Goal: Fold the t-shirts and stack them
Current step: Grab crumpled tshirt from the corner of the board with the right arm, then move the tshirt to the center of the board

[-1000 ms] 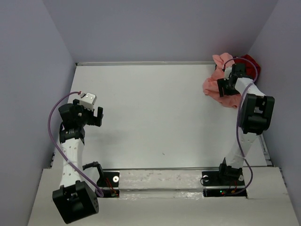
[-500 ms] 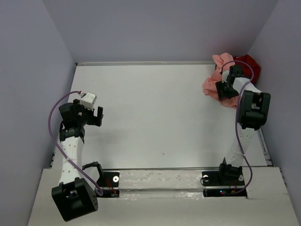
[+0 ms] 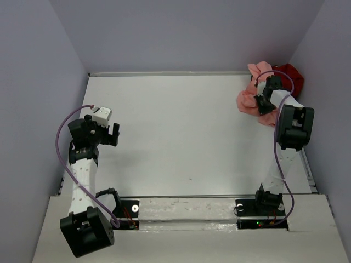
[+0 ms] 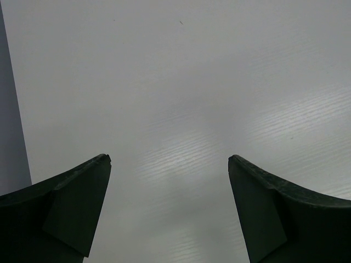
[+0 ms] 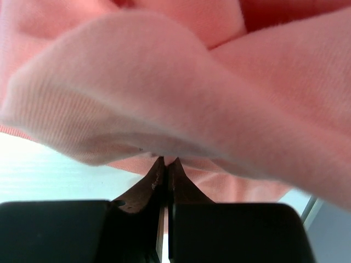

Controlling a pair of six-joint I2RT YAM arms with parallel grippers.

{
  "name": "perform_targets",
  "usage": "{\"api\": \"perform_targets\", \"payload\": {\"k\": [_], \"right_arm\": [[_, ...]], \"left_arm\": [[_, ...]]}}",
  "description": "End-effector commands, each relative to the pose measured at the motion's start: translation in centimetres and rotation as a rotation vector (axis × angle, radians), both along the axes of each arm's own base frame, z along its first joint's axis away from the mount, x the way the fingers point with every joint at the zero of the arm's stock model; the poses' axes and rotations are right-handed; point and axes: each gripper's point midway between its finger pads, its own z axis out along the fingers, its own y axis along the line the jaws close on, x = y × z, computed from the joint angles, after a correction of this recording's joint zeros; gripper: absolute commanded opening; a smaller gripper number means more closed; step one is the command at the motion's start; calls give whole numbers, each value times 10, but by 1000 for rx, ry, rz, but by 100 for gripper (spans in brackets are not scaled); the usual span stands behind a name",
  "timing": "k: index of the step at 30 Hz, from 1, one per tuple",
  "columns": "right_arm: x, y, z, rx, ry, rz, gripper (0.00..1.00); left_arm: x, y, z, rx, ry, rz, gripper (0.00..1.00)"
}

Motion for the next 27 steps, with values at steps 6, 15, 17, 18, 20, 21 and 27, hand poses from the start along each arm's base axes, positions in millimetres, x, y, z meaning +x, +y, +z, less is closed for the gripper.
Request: {"api": "perform_targets", "payload": {"k": [6, 15, 17, 18, 20, 21, 27], "right_arm": [[-2, 49, 92, 48, -37, 142, 0], [-30, 208, 174, 92, -92, 478, 0], [-46, 262, 191, 137, -87, 585, 0], [-53, 281, 198, 153, -89, 627, 0], [-68, 315, 214, 171, -103, 703, 0], [-82, 347, 225, 180, -139, 782, 0], [-142, 395, 301, 376, -252, 1006, 0]], "left_arm": [[10, 3, 18, 4, -41, 1, 99], [8, 4, 23, 10, -58, 12, 99], [8, 5, 24, 13, -60, 17, 99], [8, 5, 24, 13, -60, 19, 99], [8, 5, 24, 14, -63, 20, 99], [7, 6, 23, 18, -61, 25, 99], [7, 8, 24, 27, -64, 39, 99]]}}
